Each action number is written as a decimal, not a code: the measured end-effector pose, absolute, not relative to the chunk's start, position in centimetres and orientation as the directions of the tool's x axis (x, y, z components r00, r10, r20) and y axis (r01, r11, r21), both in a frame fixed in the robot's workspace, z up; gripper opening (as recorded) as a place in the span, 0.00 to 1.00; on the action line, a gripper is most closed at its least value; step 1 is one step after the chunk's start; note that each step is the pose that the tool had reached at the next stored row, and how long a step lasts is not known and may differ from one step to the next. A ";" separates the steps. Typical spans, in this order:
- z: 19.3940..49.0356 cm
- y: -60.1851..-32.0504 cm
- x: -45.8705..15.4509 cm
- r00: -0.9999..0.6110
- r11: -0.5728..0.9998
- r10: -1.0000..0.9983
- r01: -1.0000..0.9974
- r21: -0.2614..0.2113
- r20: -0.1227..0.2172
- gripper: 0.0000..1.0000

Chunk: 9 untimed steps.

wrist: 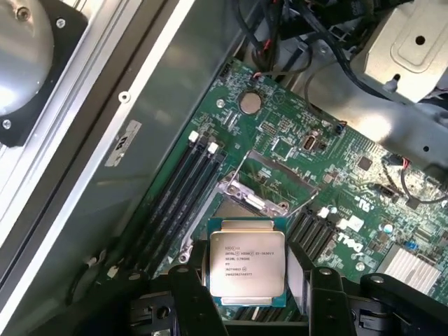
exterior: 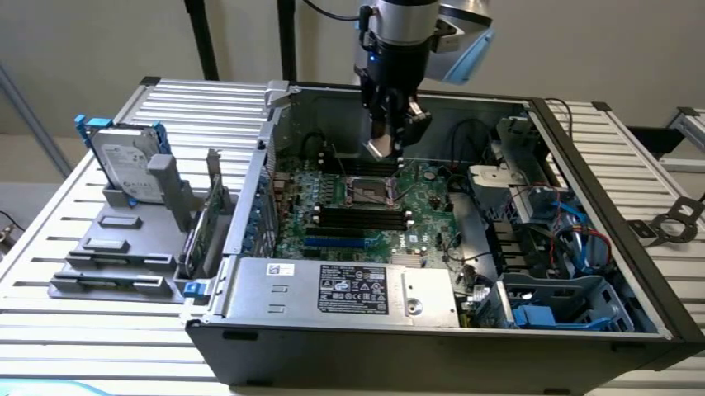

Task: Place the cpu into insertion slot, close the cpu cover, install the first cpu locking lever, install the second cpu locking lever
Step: 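Place the cpu into insertion slot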

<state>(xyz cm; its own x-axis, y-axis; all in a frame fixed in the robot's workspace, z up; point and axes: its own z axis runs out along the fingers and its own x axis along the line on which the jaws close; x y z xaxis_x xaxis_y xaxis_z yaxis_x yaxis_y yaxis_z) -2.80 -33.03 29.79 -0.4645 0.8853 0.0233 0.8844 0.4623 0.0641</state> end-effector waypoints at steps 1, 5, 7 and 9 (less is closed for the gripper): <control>29.7 -33.0 -2.8 -0.449 0.446 0.893 0.893 0.064 0.023 0.54; 29.5 -33.0 -2.8 -0.383 0.381 0.923 0.922 0.064 0.023 0.54; 29.4 -33.0 -2.8 -0.349 0.347 0.937 0.936 0.064 0.023 0.54; 29.3 -33.0 -2.8 -0.314 0.312 0.949 0.948 0.064 0.023 0.54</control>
